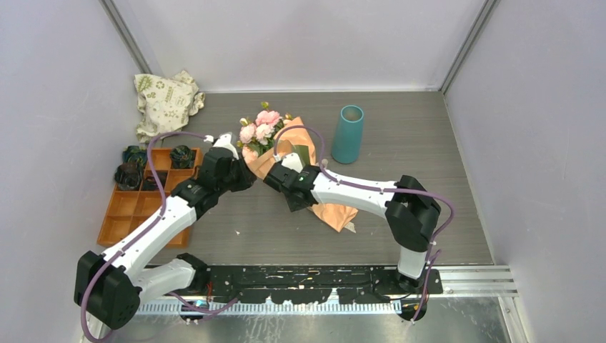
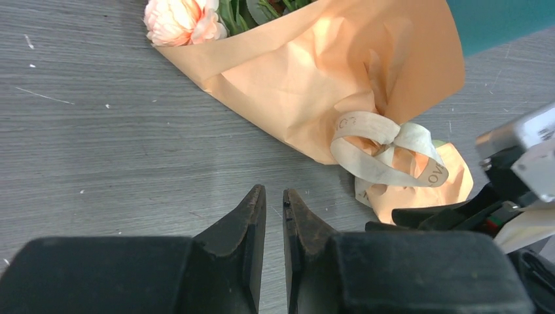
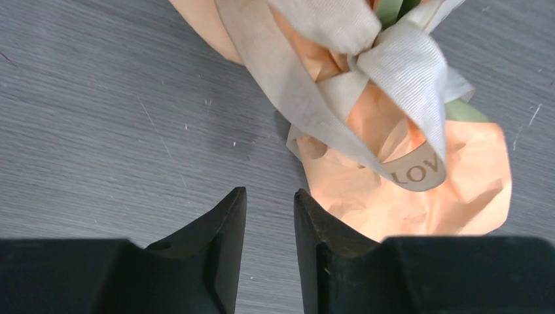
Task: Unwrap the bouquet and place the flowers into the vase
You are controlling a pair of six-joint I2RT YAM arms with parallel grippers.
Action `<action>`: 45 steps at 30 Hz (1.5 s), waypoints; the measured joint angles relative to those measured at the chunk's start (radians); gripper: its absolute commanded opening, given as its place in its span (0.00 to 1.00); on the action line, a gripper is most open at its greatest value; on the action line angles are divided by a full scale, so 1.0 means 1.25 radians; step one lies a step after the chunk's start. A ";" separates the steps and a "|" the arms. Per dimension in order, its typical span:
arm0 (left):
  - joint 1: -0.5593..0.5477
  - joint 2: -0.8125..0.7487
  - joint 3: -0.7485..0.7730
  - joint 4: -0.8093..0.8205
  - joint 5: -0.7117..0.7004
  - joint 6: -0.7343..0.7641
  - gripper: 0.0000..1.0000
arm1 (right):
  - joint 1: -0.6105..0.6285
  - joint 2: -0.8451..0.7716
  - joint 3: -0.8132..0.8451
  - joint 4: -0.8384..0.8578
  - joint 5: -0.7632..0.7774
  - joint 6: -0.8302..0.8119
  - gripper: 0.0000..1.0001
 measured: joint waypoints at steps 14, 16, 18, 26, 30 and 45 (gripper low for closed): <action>0.000 -0.023 0.000 -0.003 -0.027 0.002 0.17 | -0.014 0.087 -0.011 0.022 -0.020 0.013 0.38; 0.000 -0.027 0.000 -0.004 -0.028 0.002 0.17 | -0.023 0.087 -0.011 0.025 -0.020 0.013 0.38; 0.000 -0.028 0.000 -0.004 -0.028 0.002 0.17 | -0.034 0.087 -0.011 0.032 -0.021 0.013 0.38; 0.000 -0.028 0.000 -0.005 -0.028 0.002 0.17 | -0.079 0.095 -0.011 0.052 -0.030 0.012 0.35; 0.000 -0.029 0.000 -0.006 -0.034 0.002 0.17 | -0.093 0.113 -0.010 0.063 -0.029 0.012 0.28; -0.002 0.048 0.000 0.065 0.010 0.002 0.18 | -0.099 0.114 -0.011 0.031 0.049 0.032 0.34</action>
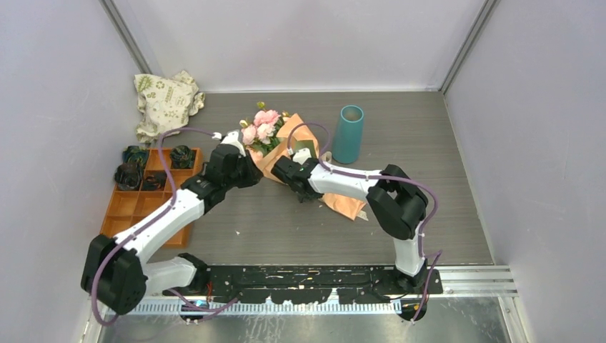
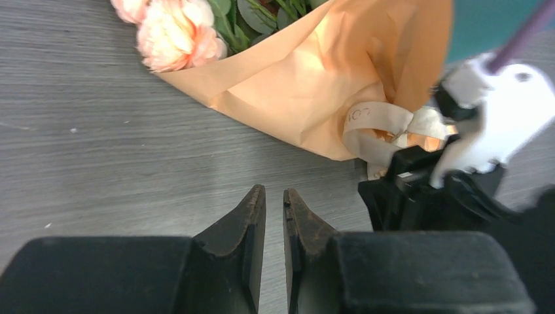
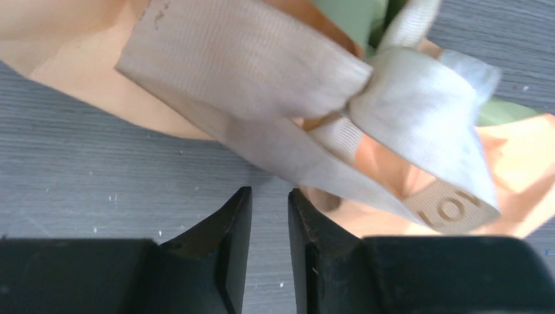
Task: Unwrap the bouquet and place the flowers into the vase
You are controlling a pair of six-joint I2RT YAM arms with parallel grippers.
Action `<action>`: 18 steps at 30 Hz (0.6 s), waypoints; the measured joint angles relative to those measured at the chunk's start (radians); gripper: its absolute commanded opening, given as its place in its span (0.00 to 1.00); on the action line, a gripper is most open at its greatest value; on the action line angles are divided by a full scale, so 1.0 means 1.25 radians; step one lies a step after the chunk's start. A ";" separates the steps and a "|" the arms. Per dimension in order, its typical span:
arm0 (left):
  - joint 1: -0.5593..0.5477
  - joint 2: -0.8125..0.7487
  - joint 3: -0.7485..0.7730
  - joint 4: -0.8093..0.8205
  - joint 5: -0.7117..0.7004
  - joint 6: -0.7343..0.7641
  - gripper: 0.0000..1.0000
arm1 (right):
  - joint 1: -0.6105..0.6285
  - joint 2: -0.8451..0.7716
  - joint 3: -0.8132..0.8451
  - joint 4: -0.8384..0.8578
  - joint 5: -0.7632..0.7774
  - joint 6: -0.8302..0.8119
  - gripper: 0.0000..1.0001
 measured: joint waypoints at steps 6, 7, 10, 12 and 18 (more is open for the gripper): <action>-0.017 0.136 0.006 0.104 0.059 -0.007 0.18 | 0.000 -0.133 0.005 -0.043 0.003 -0.002 0.49; -0.026 0.168 0.019 0.118 0.066 -0.007 0.17 | 0.000 -0.166 0.013 -0.052 0.011 -0.003 0.49; -0.061 0.260 0.073 0.152 0.081 -0.007 0.16 | -0.013 -0.246 0.062 -0.078 0.036 -0.006 0.48; -0.088 0.317 0.117 0.166 0.088 -0.006 0.16 | -0.045 -0.273 0.086 -0.082 0.049 -0.007 0.46; -0.129 0.392 0.175 0.177 0.088 -0.006 0.15 | -0.175 -0.256 0.013 -0.064 0.059 -0.021 0.44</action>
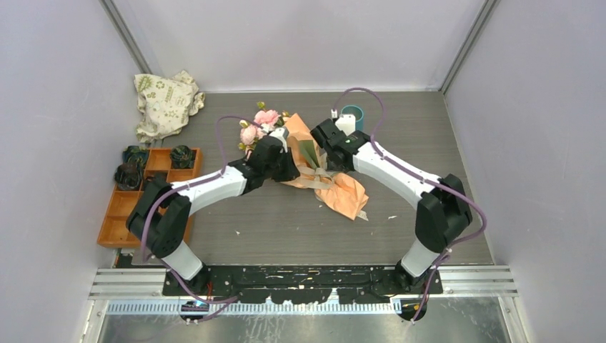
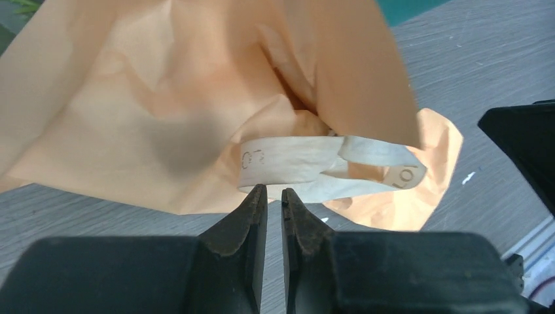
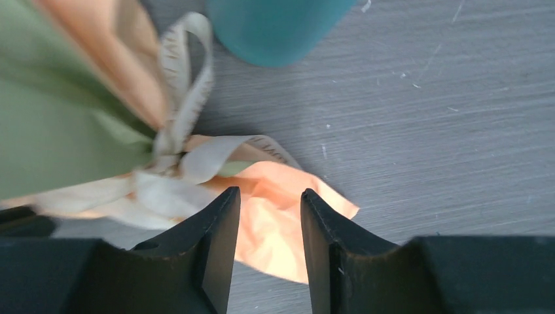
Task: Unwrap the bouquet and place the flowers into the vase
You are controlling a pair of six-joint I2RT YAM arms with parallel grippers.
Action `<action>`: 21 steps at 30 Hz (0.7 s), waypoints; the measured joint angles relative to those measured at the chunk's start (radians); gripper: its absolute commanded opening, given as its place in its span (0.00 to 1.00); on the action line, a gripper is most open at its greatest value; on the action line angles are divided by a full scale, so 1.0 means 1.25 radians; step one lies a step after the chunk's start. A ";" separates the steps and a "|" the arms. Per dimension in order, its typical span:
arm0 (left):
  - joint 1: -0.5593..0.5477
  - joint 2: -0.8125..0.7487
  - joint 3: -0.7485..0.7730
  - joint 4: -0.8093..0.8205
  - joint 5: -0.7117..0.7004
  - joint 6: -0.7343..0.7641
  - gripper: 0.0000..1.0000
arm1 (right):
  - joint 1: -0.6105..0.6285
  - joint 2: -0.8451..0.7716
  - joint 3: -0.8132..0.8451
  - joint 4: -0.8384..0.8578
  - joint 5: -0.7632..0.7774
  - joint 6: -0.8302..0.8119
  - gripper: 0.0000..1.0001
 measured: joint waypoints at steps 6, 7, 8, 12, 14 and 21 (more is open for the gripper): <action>0.001 0.032 0.000 -0.016 -0.049 0.002 0.12 | -0.038 0.092 -0.029 0.020 -0.007 -0.013 0.41; 0.001 0.041 0.000 -0.024 -0.061 0.003 0.12 | -0.040 0.106 -0.029 0.029 -0.009 -0.017 0.40; 0.001 0.047 0.000 -0.033 -0.069 0.003 0.12 | -0.041 0.119 -0.028 0.037 -0.012 -0.020 0.39; 0.001 0.049 0.000 -0.064 -0.097 0.006 0.12 | -0.038 0.165 -0.027 0.058 -0.046 -0.024 0.39; 0.001 0.039 0.000 -0.087 -0.119 0.009 0.11 | -0.026 0.173 -0.027 0.064 -0.061 -0.024 0.39; 0.003 -0.113 0.000 -0.193 -0.222 0.031 0.12 | 0.106 0.178 -0.021 0.087 -0.131 -0.016 0.40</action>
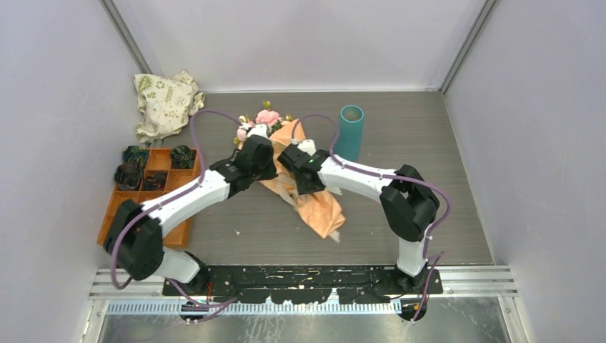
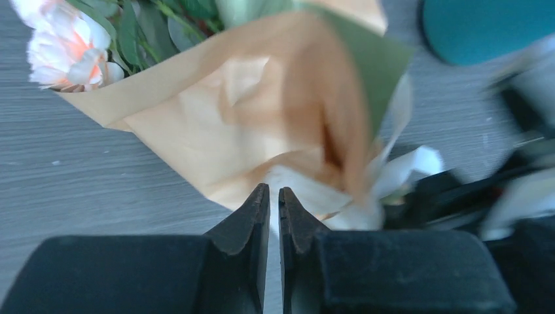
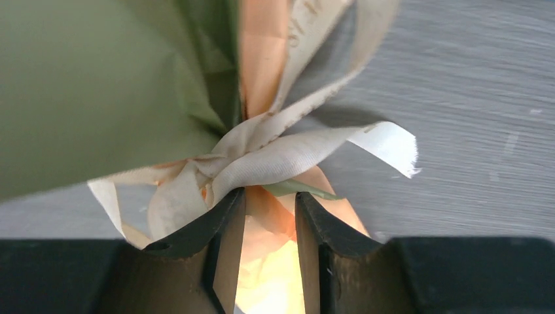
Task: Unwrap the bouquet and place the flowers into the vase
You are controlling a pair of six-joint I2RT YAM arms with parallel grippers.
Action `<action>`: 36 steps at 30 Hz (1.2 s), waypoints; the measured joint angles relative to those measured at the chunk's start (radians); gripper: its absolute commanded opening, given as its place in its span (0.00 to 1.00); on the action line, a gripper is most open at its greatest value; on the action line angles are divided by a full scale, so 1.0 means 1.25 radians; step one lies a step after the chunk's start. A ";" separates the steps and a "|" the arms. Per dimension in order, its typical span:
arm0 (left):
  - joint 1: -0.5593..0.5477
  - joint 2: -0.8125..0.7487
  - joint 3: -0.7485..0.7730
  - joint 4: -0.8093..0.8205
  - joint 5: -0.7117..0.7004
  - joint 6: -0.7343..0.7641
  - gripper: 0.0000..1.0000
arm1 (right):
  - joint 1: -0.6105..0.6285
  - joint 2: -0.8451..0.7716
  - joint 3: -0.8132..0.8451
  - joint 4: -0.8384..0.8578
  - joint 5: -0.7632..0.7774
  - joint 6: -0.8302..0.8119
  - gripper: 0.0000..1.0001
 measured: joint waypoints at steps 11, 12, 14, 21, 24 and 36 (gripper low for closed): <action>0.002 -0.139 -0.011 -0.044 -0.040 -0.003 0.12 | 0.064 0.007 0.055 -0.017 -0.034 0.013 0.44; 0.002 -0.126 -0.015 -0.044 -0.034 -0.005 0.12 | 0.054 -0.004 0.049 -0.017 -0.032 0.013 0.44; 0.002 -0.097 -0.024 -0.042 -0.018 -0.010 0.12 | 0.039 -0.030 0.031 -0.016 -0.033 0.014 0.45; 0.002 0.014 -0.048 -0.027 0.023 -0.034 0.11 | 0.004 -0.058 -0.013 0.016 -0.052 0.015 0.45; 0.002 0.039 -0.048 -0.026 0.019 -0.039 0.10 | 0.003 -0.050 -0.013 0.033 -0.073 0.014 0.45; 0.002 0.099 -0.065 -0.005 0.010 -0.044 0.09 | 0.003 -0.014 -0.013 0.116 -0.152 0.039 0.46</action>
